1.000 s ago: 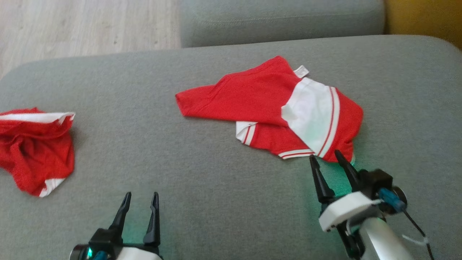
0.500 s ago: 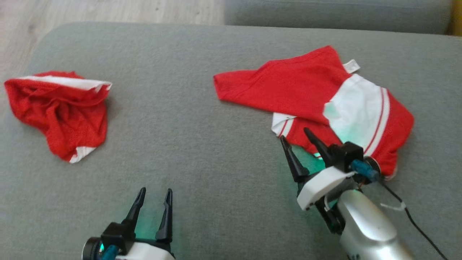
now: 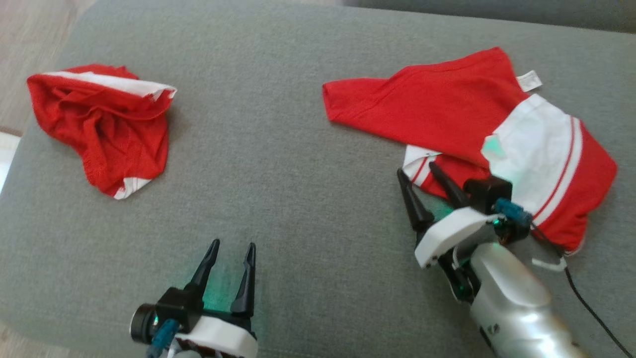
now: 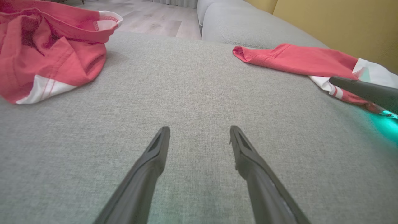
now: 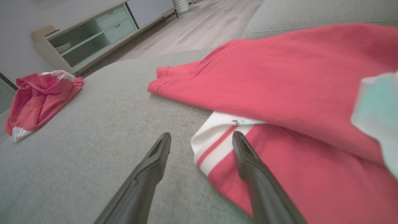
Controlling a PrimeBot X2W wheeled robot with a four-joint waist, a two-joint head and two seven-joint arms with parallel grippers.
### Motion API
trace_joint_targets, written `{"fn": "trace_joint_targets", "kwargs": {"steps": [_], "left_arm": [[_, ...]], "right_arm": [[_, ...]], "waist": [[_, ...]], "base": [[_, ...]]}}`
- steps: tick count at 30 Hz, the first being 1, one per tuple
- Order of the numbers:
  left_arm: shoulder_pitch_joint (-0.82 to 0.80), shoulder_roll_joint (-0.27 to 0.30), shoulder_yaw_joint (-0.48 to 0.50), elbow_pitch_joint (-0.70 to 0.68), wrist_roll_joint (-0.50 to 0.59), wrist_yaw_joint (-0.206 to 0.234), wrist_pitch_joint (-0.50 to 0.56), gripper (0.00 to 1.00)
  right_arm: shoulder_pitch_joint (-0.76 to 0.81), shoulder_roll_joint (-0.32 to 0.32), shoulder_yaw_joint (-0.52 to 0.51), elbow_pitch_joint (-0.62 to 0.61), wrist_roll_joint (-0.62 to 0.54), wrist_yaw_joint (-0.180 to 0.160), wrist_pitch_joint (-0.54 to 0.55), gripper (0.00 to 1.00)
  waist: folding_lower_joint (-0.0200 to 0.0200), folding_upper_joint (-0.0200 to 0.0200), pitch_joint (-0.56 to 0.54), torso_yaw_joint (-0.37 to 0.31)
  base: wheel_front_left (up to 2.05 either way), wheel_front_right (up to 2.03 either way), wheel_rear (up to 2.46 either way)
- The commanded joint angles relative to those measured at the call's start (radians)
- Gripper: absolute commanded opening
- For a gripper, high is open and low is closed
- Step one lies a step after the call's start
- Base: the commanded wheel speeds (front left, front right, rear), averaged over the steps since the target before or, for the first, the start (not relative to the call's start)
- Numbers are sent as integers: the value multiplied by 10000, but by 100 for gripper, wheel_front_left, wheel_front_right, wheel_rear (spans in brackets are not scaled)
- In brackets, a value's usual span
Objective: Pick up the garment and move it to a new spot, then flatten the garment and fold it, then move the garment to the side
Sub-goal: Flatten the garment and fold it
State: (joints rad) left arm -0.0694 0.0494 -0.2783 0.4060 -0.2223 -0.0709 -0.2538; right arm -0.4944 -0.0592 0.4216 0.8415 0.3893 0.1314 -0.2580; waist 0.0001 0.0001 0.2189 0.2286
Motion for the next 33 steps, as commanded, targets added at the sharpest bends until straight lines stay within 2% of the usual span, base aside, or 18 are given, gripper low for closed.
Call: {"fn": "trace_joint_targets", "kwargs": {"steps": [1, 11, 17, 26, 33], "left_arm": [[-349, 9, 196, -253, -142, 66, -80, 100], [-449, 9, -36, -122, -280, 134, -80, 100], [-450, 9, -68, -172, -324, 171, -80, 100], [-506, 9, -87, -112, -319, 135, -80, 100], [-542, 9, -98, -72, -366, 115, -80, 100]], "right_arm": [[-376, 89, 239, -187, 226, -7, -38, 100], [-770, 89, 311, 291, 901, -7, -38, 100], [-394, 89, 216, -73, 1249, -7, -38, 100], [155, 89, 272, -189, 1303, -7, -38, 100], [72, 89, 394, 143, 1202, -7, -38, 100]], "waist": [[-1, -1, 134, 128], [-1, -1, 435, 371], [-1, -1, 449, 318], [-1, -1, 377, 66], [-1, -1, 477, 171]], "base": [[0, 0, 0], [0, 0, 0], [0, 0, 0], [0, 0, 0], [0, 0, 0]]}}
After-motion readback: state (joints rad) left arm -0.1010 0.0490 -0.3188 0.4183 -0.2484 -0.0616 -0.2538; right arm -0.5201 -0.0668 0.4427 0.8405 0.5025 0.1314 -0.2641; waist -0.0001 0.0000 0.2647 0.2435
